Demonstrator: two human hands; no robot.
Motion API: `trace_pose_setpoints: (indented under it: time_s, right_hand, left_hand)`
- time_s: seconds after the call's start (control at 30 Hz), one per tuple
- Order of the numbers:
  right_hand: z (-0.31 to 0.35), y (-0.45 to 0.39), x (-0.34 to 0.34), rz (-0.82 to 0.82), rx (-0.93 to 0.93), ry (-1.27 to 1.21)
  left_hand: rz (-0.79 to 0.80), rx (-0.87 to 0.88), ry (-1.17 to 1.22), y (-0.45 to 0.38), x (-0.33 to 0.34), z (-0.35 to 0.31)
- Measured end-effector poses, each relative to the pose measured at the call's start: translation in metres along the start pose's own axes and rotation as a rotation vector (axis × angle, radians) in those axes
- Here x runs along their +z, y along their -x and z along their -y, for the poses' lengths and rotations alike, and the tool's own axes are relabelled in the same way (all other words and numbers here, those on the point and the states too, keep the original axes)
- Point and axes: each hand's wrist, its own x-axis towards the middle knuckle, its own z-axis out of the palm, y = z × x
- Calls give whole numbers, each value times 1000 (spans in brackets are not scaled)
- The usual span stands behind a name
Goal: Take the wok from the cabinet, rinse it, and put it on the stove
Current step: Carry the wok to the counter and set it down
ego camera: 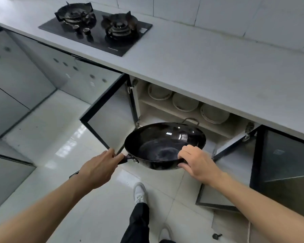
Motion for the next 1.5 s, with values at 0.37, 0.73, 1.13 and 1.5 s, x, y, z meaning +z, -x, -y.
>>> trace_pose_setpoints:
  time_s: [0.37,0.73,1.13,1.5]
  right_hand:
    - [94,-40,-94,-123,-201,47]
    - [210,-160,-139,-280,-373,175]
    - [286,-296,-148,-388,-484,216]
    - [257,-444,-136,-407,-534,134]
  left_hand:
    - [-185,-184,-92,110,-96,37]
    - [-362,-337,-139,170,-158,168]
    - [-491,-429,-163,194,-192,289]
    - [-440,-459,-215,115,-235,382]
